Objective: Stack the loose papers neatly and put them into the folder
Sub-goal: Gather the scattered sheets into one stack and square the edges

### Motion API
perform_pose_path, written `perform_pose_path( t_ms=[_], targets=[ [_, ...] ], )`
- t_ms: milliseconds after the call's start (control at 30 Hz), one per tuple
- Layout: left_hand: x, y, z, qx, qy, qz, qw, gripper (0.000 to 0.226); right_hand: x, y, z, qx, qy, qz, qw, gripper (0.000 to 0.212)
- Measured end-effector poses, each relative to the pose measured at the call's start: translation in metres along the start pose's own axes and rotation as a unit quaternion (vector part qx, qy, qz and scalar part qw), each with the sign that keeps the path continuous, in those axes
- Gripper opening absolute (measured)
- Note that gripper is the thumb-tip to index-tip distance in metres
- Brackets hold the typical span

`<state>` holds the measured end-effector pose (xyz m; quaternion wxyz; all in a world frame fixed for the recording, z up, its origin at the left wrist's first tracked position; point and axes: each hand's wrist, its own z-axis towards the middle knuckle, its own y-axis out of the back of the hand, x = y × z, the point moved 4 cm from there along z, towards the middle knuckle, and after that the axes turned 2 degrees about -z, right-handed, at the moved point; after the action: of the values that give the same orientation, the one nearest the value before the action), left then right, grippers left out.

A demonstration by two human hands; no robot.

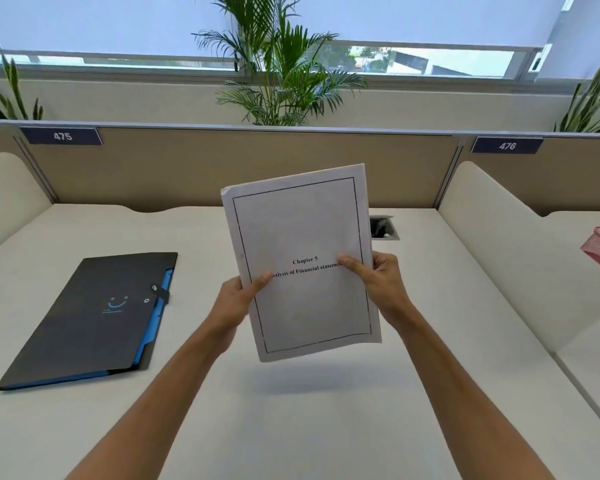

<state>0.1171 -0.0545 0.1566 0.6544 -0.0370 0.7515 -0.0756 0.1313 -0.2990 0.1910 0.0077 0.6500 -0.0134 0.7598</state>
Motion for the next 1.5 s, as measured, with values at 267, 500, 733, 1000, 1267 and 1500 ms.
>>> perform_pose_path(
  t_ms=[267,500,733,1000,1267,1500],
  targets=[
    [0.021,-0.001,0.002,-0.051,-0.082,-0.019,0.995,0.015,-0.030,-0.011,-0.009,-0.040,-0.011,-0.008,0.999,0.011],
    [0.038,0.007,-0.001,-0.061,-0.077,0.038,0.994,0.015,-0.059,-0.012,-0.019,-0.039,-0.040,-0.029,0.998,0.021],
    [0.063,0.013,0.006,-0.075,-0.033,0.050,0.995,0.017,-0.097,-0.007,-0.028,-0.043,-0.086,-0.093,0.991,0.012],
    [0.062,0.010,0.025,-0.100,-0.006,0.030,0.995,0.035,-0.107,-0.003,-0.014,-0.137,-0.103,-0.086,0.981,0.007],
    [0.096,0.012,0.028,-0.127,0.075,0.066,0.987,0.059,-0.135,0.010,-0.004,-0.201,-0.194,-0.129,0.952,0.039],
    [0.116,0.007,0.031,-0.128,0.099,0.121,0.979,0.057,-0.149,0.014,-0.007,-0.197,-0.211,-0.184,0.940,0.036]
  ],
)
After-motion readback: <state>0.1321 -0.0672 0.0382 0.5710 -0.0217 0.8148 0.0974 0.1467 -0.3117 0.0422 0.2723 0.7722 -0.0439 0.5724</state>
